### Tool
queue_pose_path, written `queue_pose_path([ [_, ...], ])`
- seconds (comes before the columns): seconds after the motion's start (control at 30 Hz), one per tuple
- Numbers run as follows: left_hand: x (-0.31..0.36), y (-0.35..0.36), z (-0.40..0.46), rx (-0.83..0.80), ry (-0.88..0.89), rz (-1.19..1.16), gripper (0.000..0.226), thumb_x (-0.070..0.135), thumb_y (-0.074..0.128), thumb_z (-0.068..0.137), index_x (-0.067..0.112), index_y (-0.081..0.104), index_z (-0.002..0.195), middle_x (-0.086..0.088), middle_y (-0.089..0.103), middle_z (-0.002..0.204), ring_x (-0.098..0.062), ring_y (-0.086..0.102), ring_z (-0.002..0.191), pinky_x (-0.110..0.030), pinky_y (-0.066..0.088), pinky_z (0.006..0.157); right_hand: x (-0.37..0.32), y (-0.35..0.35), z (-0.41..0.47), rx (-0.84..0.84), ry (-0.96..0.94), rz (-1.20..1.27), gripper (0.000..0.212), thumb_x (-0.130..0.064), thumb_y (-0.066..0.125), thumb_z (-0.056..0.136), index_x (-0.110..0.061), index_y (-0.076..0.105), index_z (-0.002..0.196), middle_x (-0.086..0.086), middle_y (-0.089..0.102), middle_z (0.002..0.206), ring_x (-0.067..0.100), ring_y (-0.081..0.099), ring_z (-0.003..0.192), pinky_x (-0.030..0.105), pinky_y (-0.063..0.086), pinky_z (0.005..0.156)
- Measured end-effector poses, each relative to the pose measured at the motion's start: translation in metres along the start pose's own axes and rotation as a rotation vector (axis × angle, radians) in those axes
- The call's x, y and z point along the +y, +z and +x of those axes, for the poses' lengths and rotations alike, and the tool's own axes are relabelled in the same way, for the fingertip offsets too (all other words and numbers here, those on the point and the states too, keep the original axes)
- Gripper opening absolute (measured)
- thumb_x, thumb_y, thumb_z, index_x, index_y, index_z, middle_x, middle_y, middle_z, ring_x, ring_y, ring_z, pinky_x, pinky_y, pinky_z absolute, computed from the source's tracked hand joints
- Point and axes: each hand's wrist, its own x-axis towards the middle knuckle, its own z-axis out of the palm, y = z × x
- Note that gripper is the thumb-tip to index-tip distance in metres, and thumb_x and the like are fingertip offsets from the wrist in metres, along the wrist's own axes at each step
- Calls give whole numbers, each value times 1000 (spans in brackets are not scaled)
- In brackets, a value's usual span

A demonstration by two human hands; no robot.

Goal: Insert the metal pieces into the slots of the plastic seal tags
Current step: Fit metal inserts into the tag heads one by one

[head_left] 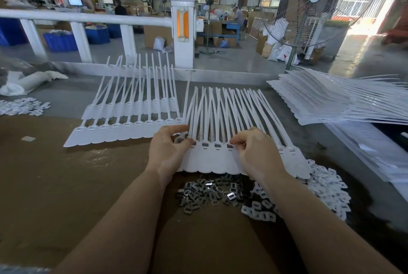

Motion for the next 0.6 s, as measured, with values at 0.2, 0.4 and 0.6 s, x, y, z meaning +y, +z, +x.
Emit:
queue_pose_path([
  [0.2,-1,0,0,-1,13,8,30,16,69,84,22,65,113,1,56,119,-11,49,106,-27,38,98,-2,-2,-3,19,-21,44,19,-7,53,91,-13,69,99,2,60,104,13,56,90,26,46,87],
  [0.4,-1,0,0,-6,11,-8,32,16,69,84,21,65,115,0,57,119,-11,50,105,-25,38,94,-10,-9,-12,-43,-119,41,12,-11,60,88,-17,70,94,-7,56,92,9,55,85,24,47,83],
  [0.6,1,1,-2,3,-3,-22,29,15,71,83,22,65,111,-4,60,116,-17,55,108,-39,43,102,-20,-18,-26,-324,-296,-44,12,-17,63,87,-24,70,93,-14,51,94,4,50,85,20,42,83],
])
